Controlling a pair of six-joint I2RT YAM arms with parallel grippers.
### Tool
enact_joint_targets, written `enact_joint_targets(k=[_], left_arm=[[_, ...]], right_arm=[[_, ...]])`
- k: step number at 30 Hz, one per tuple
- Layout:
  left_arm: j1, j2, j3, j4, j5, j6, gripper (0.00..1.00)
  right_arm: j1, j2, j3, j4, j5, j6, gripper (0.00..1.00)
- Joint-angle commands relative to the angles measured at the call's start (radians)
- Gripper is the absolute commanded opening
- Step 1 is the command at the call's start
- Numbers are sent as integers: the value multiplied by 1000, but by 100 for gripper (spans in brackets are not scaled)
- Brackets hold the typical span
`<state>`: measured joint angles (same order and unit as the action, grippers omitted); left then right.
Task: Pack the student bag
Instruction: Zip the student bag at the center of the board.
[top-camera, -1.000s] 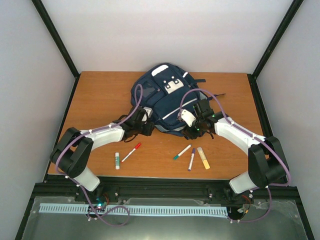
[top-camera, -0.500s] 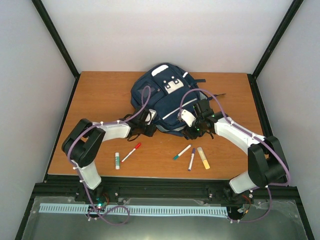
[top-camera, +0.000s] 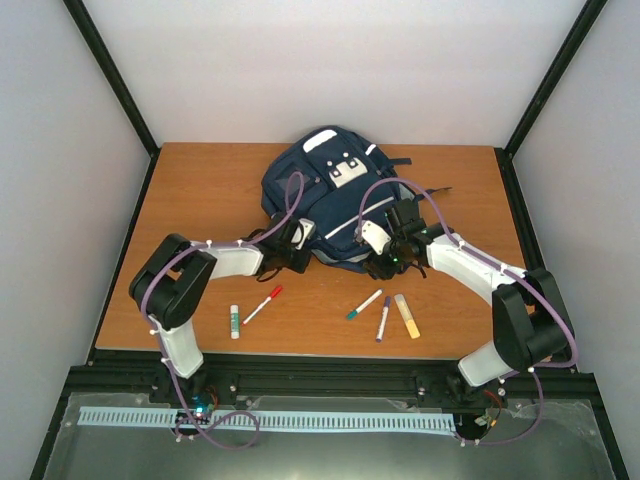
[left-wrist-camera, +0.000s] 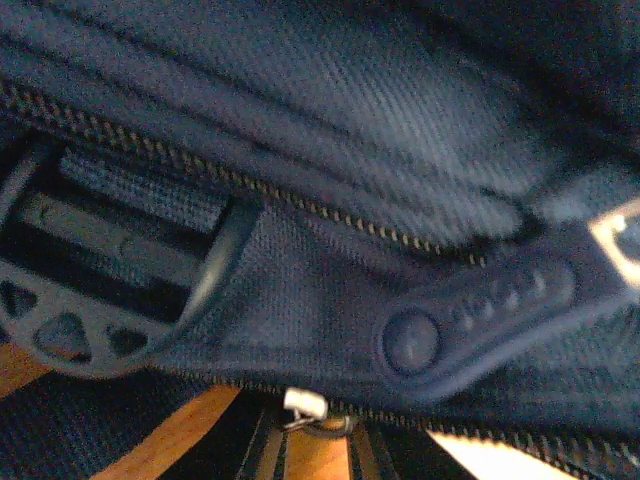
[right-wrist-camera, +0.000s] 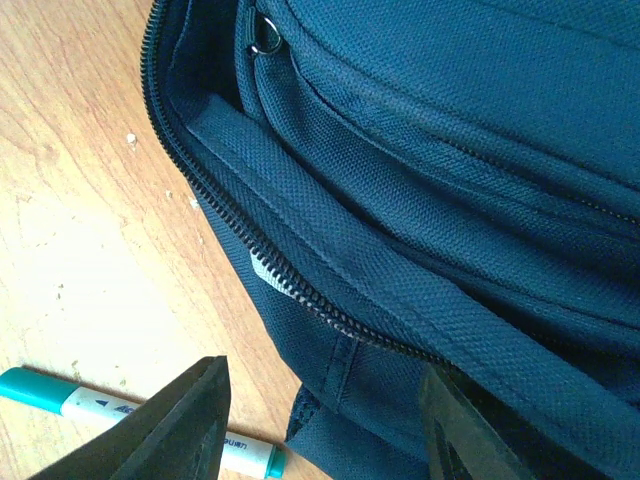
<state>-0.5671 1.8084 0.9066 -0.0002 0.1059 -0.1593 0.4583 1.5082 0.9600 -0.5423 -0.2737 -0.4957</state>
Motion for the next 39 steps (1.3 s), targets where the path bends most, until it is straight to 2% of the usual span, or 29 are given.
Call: enact_joint_targets(k=[1,7,18,29,39], left_arm=[[8,-69,-38,29,-8,-32,13],[-4,-125,-107,13,52,-74,1],[-119,-101,-92,-37,144,-134,1],[-269,-2,68,-55,175,-177,2],[-293,26,104,110,284,-284,2]], right_arm=[[-9,13,-3,11,-3,5,53],[-9,38,0,11,5,4,53],[-7,126,15,8,-5,17,50],[-6,146,23,-4,-24,23,49],[-20,88,37,-20,-3,36,49]])
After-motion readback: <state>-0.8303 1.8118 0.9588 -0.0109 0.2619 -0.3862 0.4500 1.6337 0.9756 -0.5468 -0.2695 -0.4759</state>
